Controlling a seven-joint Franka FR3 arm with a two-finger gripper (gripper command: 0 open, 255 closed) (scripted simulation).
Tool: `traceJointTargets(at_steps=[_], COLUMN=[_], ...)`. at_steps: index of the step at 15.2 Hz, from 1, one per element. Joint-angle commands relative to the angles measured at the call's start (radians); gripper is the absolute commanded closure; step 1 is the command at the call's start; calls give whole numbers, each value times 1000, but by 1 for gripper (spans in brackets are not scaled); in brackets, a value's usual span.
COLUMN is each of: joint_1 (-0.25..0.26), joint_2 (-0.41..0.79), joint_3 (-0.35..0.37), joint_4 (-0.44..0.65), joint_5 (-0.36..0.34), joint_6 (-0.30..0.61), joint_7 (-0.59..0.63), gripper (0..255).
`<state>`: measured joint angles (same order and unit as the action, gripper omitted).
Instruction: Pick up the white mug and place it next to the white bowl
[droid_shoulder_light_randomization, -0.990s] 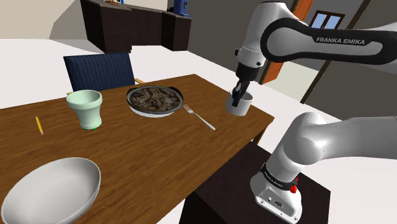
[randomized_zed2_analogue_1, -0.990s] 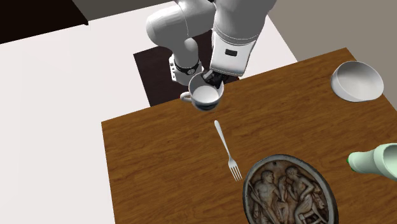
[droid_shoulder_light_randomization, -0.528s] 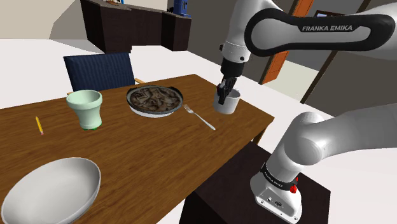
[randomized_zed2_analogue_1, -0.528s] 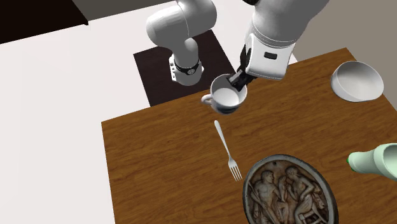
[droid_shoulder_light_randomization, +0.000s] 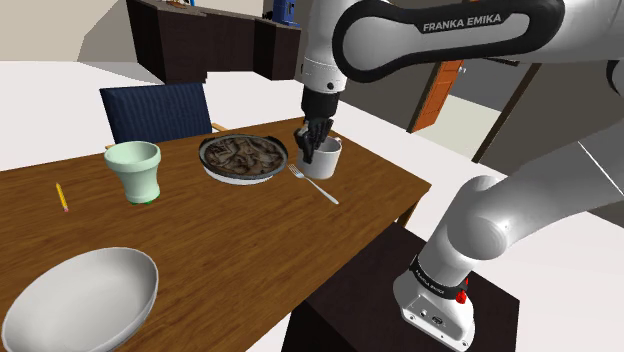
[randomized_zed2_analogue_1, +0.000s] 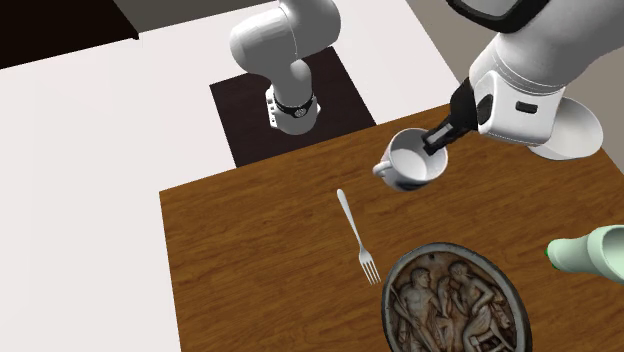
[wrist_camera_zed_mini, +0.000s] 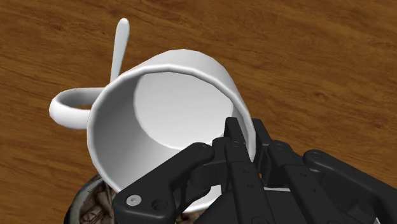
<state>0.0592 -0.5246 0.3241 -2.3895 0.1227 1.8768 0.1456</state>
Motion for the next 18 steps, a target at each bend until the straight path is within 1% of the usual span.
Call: traceJointTargets(at_steps=[1, 6, 11, 15, 18], joint_1=[-1, -7, 4, 42, 96], joint_2=[75, 263, 468, 646, 787], joint_3=[37, 121, 192, 229, 238], joint_4=[69, 242, 445, 636, 803], joint_5=[-4, -47, -134, -227, -302], joint_6=[7, 18, 0, -42, -93], joint_7=[45, 155, 278, 377, 441], gripper=[255, 255, 255, 255, 255])
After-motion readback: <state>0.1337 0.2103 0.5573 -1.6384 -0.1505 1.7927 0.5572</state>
